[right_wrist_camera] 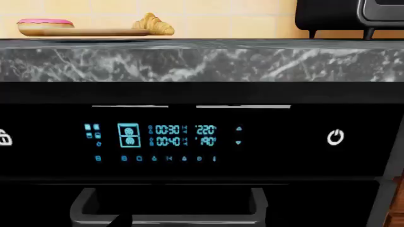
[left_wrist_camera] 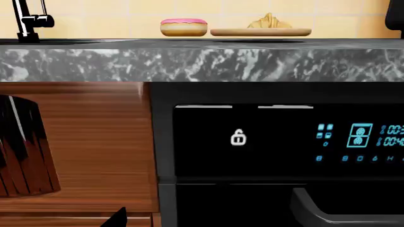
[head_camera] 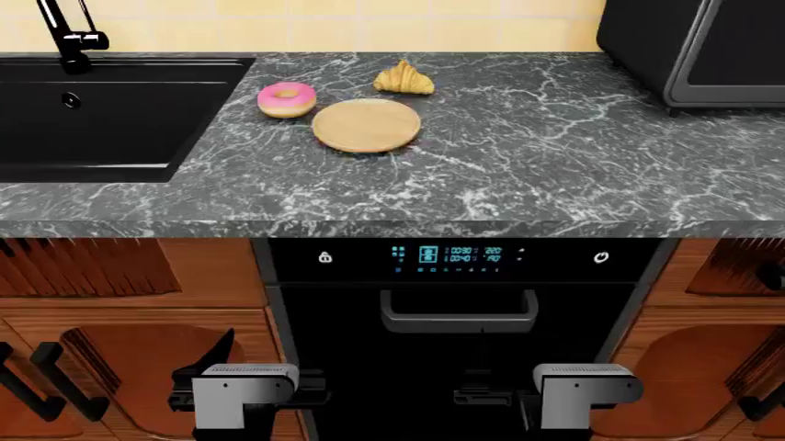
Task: Place the pastries on the plates.
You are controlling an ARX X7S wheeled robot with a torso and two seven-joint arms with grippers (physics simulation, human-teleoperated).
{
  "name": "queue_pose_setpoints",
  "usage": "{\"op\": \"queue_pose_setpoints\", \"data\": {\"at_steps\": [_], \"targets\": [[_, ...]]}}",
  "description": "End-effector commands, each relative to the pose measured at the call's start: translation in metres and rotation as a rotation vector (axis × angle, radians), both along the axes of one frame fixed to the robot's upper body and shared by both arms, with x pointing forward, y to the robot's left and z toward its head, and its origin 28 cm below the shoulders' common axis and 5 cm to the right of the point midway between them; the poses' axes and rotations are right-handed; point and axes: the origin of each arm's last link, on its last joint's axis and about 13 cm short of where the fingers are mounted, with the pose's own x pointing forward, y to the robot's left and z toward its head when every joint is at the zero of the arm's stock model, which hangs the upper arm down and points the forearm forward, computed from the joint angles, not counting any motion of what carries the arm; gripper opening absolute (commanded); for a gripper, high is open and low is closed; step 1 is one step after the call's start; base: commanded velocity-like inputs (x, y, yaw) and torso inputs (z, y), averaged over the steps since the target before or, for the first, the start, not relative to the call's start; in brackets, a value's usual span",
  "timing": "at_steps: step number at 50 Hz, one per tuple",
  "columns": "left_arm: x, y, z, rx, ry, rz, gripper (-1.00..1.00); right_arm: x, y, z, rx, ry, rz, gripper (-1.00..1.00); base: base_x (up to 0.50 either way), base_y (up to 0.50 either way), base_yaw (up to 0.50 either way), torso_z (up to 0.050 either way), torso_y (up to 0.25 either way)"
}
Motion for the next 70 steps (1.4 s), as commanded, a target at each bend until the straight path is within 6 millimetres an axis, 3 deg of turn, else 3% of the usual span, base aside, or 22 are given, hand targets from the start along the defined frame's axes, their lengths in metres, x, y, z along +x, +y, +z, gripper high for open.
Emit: {"op": "queue_pose_setpoints", "data": {"at_steps": [1,30,60,70], "targets": [[-0.0007,-0.0013,0.0004,0.004,-0.005,-0.006,1.0,0.0,-0.0004,0.0,-0.001,0.002,-0.009,1.0,0.0,0.0,0.0,0.0,0.0],[-0.0004,-0.0016,0.0007,-0.001,-0.008,-0.011,1.0,-0.0006,-0.0004,0.0013,-0.017,-0.016,-0.02,1.0,0.0,0.0,0.0,0.0,0.0],[0.0002,-0.0002,0.0013,-0.016,-0.016,-0.01,1.0,0.0002,-0.0002,0.0012,-0.056,-0.008,-0.025,1.0,0.06,0.16,0.0,0.0,0.0],[-0.0008,0.0029,0.0018,-0.033,-0.026,-0.017,1.0,-0.0001,-0.0006,0.0013,-0.044,-0.007,-0.031,1.0,0.06,0.02,0.0,0.047,0.0]]}}
